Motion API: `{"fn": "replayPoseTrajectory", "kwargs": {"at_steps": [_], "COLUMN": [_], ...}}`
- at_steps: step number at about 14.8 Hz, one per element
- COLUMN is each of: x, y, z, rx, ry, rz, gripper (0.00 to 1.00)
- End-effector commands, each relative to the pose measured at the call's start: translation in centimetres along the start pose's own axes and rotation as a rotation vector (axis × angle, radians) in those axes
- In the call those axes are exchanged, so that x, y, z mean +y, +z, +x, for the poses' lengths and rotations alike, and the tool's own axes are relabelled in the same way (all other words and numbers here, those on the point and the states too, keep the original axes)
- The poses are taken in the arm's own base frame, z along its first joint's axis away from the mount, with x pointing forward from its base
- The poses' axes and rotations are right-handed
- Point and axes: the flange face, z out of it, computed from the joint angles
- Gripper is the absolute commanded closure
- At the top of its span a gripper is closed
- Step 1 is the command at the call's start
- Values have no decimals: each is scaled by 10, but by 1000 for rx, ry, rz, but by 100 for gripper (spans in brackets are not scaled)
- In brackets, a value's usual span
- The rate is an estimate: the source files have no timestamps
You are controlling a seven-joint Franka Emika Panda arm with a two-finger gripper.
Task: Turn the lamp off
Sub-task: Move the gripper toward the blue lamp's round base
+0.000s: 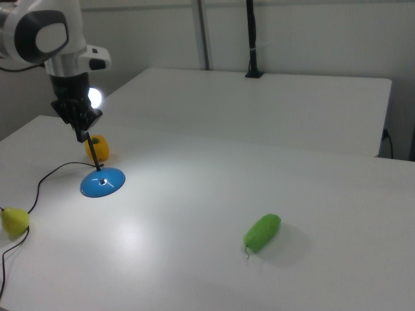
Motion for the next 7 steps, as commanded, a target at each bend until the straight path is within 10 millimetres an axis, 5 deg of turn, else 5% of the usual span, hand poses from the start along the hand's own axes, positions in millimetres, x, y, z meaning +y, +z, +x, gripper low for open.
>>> {"fn": "replayPoseTrajectory", "kwargs": {"at_steps": [1,4,7], "x": [-45,-67,-69], "y": [60,106,137], "z": [-6,-2,12], "rx": [25,39,97], "ry": [19,65,157], "rz": [8,3,20], "gripper": [100,100,100]}}
